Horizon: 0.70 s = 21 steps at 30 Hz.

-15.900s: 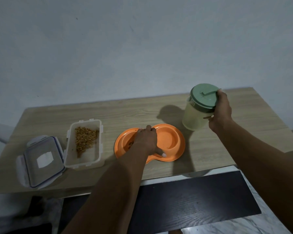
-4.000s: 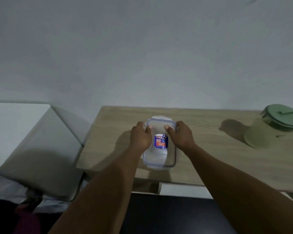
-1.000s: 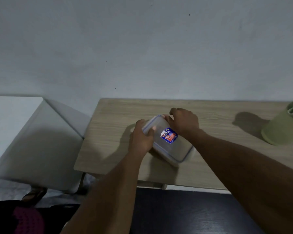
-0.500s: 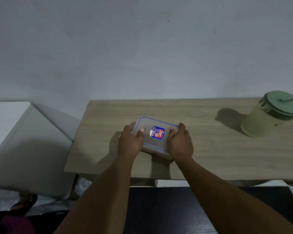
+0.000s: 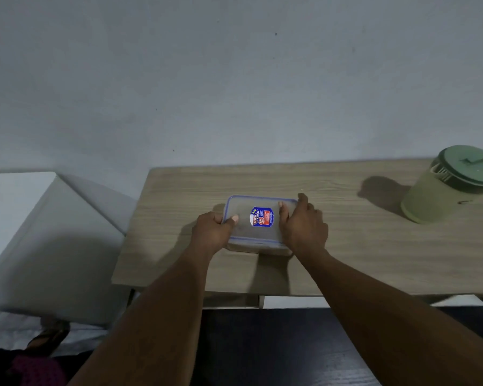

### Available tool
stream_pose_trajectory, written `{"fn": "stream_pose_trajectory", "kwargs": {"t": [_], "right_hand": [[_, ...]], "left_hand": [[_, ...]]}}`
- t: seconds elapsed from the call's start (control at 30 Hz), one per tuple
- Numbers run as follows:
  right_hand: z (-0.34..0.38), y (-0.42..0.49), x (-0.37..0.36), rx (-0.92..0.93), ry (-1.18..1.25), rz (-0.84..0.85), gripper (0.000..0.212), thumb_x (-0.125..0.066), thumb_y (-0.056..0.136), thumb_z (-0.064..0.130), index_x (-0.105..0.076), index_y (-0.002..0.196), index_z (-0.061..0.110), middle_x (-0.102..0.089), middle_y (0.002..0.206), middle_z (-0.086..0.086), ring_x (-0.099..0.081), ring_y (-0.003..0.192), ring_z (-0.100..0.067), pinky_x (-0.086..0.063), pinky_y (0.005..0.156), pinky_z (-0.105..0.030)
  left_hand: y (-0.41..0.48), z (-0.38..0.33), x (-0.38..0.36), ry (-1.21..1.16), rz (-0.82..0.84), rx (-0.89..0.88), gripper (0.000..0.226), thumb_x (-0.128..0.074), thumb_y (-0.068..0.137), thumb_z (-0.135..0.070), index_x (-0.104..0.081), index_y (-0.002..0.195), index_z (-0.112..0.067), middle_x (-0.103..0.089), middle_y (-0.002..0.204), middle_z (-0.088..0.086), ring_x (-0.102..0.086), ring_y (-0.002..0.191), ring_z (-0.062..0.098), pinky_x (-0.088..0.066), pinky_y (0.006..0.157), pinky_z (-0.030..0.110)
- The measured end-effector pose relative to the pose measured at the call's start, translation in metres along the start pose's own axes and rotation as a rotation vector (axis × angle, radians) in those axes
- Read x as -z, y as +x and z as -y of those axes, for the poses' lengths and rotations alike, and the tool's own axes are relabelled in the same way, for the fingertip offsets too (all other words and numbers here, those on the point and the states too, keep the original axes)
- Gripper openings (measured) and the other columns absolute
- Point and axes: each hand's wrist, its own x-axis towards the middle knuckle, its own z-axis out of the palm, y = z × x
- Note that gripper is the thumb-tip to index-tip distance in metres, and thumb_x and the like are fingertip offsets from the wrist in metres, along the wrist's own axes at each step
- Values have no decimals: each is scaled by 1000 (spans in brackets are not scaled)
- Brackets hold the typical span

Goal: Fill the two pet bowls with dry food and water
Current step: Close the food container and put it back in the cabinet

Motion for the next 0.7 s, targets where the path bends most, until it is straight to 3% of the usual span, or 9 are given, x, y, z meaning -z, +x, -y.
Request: {"fn": "stream_pose_trajectory", "kwargs": {"t": [0.07, 0.1, 0.2, 0.4, 0.57, 0.7], "right_hand": [[4, -4, 1, -70, -81, -82, 66, -40, 98, 65, -49, 132, 9, -60, 124, -15, -56, 113, -33, -49, 85, -45], [6, -6, 1, -104, -98, -107, 69, -40, 97, 68, -52, 127, 7, -60, 121, -16, -57, 110, -32, -50, 82, -44], [7, -7, -2, -146, -65, -111, 73, -41, 95, 70, -56, 121, 4, -59, 115, -15, -58, 105, -29, -53, 82, -41], [9, -3, 0, -105, -51, -116, 69, -43, 98, 65, -57, 123, 2, -60, 117, -16, -58, 106, -29, -52, 87, -41], [8, 0, 0, -114, 77, -39, 63, -47, 99, 60, -55, 124, 3, -62, 117, -16, -62, 105, -29, -50, 79, -36], [7, 2, 3, -118, 126, -9, 58, -50, 99, 56, -56, 120, 2, -63, 113, -15, -63, 103, -29, -36, 72, -31]], "left_hand": [[-2, -3, 3, 33, 28, 22, 35, -76, 85, -40, -57, 66, -18, -68, 72, 9, -74, 79, 34, -55, 51, 35], [-2, -4, 3, 32, 32, 24, 34, -76, 86, -40, -57, 67, -19, -66, 72, 6, -74, 80, 33, -55, 52, 33], [-2, -3, 1, 8, 15, 28, 35, -78, 82, -42, -59, 68, -16, -66, 73, 7, -73, 79, 35, -61, 69, 42], [-4, 0, 0, -9, 4, 20, 36, -78, 81, -44, -60, 72, -14, -70, 86, 16, -72, 80, 33, -61, 77, 52], [-9, -1, -1, 29, 4, 20, 36, -71, 87, -46, -58, 74, -15, -71, 91, 18, -72, 83, 33, -57, 72, 41], [-9, -1, -2, 36, 1, 19, 34, -70, 89, -46, -57, 76, -17, -71, 90, 15, -72, 84, 30, -57, 74, 40]]}}
